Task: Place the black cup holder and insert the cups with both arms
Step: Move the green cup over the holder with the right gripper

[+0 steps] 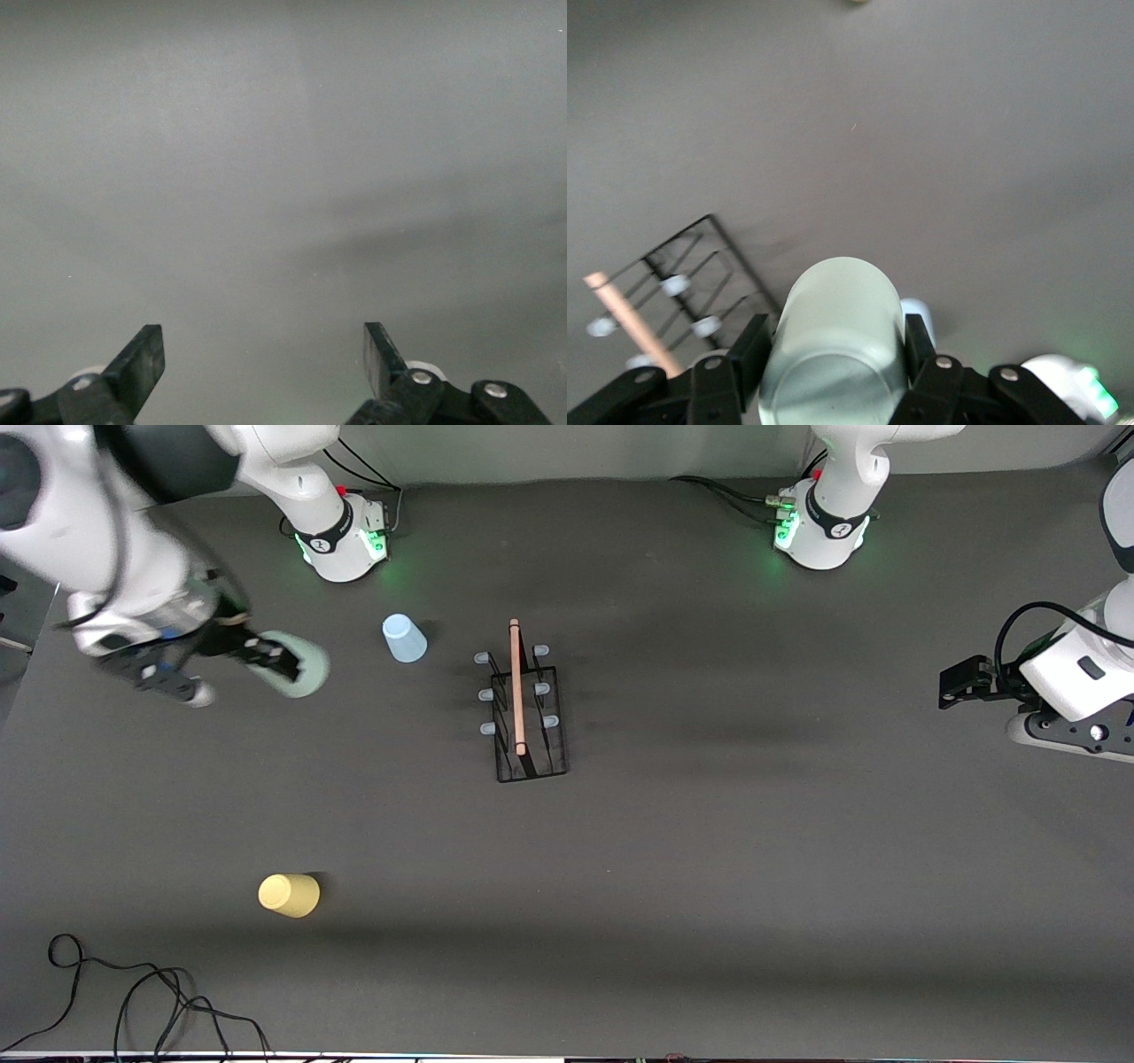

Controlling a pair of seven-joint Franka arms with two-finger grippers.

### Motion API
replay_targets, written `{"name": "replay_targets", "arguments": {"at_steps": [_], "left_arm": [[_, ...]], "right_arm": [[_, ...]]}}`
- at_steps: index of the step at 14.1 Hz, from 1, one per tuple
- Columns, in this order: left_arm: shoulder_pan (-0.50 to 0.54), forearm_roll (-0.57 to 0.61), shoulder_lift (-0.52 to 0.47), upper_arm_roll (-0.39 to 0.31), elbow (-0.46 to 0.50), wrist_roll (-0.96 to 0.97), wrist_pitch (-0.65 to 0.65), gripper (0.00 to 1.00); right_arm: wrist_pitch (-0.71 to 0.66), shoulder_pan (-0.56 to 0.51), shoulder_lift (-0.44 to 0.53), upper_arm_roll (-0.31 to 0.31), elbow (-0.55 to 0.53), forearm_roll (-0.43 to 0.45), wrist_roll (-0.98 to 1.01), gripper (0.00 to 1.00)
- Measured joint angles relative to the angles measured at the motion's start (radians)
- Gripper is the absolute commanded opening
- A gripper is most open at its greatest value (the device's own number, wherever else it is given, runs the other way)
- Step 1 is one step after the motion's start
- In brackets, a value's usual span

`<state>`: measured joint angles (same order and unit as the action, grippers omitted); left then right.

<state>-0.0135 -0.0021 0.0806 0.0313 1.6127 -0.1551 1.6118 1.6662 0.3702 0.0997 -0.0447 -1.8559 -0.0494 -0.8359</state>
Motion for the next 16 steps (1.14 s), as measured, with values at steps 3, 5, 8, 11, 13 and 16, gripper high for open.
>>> {"name": "replay_targets", "arguments": {"at_steps": [3,5,8,11,13,16], "left_arm": [[0.001,0.0,0.0,-0.001,0.0,0.0,-0.002,1.0],[0.001,0.0,0.0,-0.001,0.0,0.0,-0.004,1.0],[0.001,0.0,0.0,-0.001,0.0,0.0,-0.006,1.0],[0.002,0.001,0.0,-0.002,0.0,0.0,-0.009,1.0],[0.002,0.001,0.0,-0.002,0.0,0.0,-0.009,1.0],[0.003,0.001,0.0,-0.003,0.0,0.0,-0.009,1.0]], "right_arm": [[0.023,0.129,-0.005,0.001,-0.011,-0.041,-0.31,0.26],[0.092,0.221,-0.011,0.001,-0.049,-0.047,-0.478,0.26],[0.22,0.334,-0.022,0.001,-0.145,-0.047,-0.64,0.26],[0.32,0.36,-0.033,0.001,-0.244,-0.047,-0.66,0.26],[0.381,0.36,-0.035,0.001,-0.299,-0.046,-0.66,0.26],[0.444,0.361,-0.05,0.001,-0.339,-0.046,-0.66,0.26]]}}
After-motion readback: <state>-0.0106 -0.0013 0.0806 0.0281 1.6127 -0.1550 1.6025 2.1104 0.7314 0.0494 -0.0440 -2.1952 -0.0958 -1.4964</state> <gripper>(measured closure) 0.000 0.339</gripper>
